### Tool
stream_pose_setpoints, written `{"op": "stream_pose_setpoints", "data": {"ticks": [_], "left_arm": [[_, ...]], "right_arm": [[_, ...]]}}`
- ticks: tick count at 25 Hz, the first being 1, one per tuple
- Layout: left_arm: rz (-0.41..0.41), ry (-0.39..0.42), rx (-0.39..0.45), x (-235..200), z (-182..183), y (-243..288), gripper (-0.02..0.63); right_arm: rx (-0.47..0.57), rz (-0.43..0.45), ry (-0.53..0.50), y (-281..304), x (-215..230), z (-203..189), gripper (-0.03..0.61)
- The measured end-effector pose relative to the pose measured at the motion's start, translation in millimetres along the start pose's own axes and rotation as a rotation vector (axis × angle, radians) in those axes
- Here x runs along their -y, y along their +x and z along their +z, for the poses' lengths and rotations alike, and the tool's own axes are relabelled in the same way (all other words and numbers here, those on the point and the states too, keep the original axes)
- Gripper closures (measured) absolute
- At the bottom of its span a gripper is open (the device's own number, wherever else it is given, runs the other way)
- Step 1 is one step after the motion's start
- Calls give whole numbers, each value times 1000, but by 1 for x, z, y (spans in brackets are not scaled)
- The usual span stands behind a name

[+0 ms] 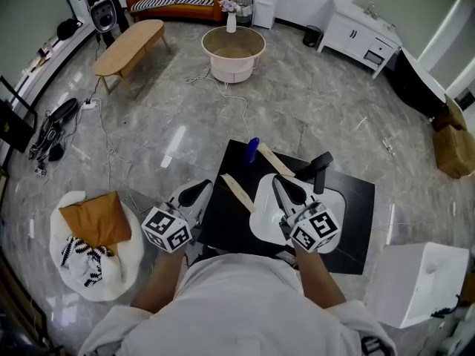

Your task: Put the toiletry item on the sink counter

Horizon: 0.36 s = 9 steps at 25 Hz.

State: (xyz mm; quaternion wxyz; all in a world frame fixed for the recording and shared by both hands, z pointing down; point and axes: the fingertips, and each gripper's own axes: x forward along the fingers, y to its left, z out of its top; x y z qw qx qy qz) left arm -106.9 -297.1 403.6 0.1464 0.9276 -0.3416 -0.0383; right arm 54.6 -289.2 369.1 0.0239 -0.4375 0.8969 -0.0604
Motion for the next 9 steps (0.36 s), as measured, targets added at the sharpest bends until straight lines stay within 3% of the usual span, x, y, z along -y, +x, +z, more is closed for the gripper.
{"op": "stream_pose_setpoints", "data": {"ticks": [9], "left_arm": [[-3,21,8,7,4,15,595]], "right_arm": [[-13,27,-8,-9,18,2,563]]}}
